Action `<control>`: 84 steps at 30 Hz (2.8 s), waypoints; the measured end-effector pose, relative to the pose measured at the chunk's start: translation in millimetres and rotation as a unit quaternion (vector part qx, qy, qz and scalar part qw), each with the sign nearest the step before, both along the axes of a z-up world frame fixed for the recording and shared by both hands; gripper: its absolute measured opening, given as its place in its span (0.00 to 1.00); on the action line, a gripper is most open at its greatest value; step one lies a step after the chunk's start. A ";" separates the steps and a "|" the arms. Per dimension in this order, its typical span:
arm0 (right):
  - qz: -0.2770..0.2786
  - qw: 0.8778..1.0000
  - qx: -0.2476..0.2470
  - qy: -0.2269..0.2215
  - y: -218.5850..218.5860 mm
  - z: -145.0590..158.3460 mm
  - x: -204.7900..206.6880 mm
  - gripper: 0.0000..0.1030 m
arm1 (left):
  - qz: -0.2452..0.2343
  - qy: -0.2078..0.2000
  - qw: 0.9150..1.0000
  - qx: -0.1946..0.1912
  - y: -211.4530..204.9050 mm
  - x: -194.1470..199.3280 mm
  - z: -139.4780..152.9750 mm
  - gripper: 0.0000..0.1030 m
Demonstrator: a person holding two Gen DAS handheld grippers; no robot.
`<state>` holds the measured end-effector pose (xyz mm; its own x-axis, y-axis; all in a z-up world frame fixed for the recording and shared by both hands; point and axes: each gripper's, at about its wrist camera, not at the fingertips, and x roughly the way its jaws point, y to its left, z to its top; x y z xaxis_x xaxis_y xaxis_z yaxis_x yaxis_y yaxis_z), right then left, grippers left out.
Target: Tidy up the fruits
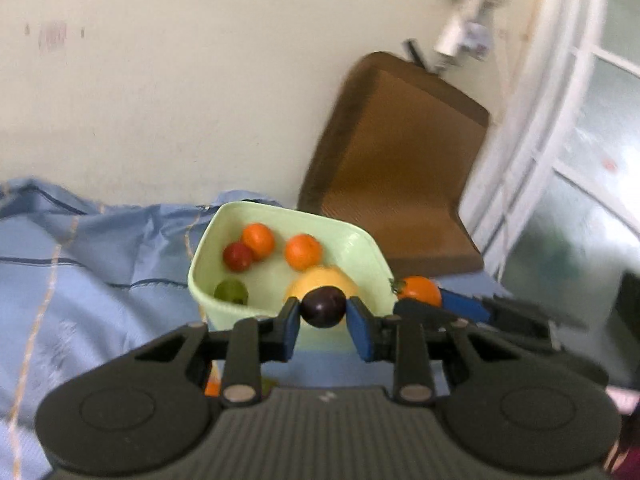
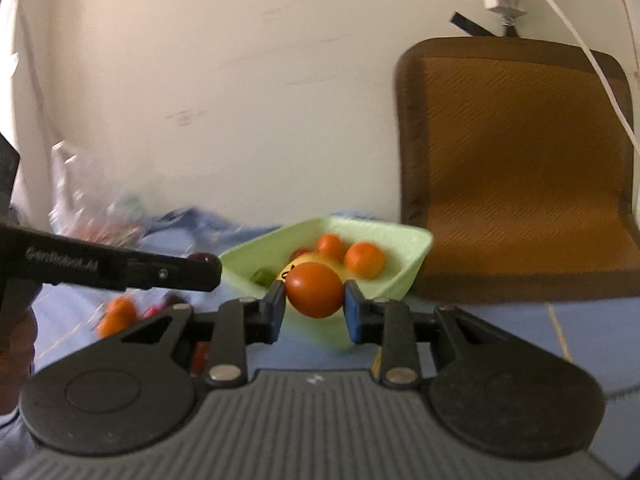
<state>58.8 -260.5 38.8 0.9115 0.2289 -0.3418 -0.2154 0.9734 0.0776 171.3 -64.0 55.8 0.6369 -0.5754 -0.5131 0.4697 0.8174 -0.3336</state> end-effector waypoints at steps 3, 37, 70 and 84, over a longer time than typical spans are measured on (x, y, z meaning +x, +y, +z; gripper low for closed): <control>-0.016 1.000 -0.002 0.002 -2.6 -1.6 24.9 0.33 | 0.015 0.029 0.999 -0.004 -6.7 32.5 -7.0 0.26; 0.072 0.988 0.094 0.097 25.9 -27.0 -8.9 0.41 | 0.022 -0.072 0.987 0.144 7.7 -115.9 -42.5 0.54; 0.070 0.992 -0.008 0.106 27.7 -39.5 -62.9 0.31 | -0.011 -0.038 0.988 0.149 0.9 -116.7 -50.4 0.28; 0.072 0.991 -0.045 0.103 37.0 -41.8 -63.9 0.34 | -0.007 -0.039 0.987 0.154 0.5 -115.8 -51.3 0.40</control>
<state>-5.1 -223.5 -2.9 0.7805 0.3120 -0.5418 -0.3420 0.9385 0.0477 55.4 -63.5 4.4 0.6743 -0.4087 -0.6150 0.4968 0.8673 -0.0315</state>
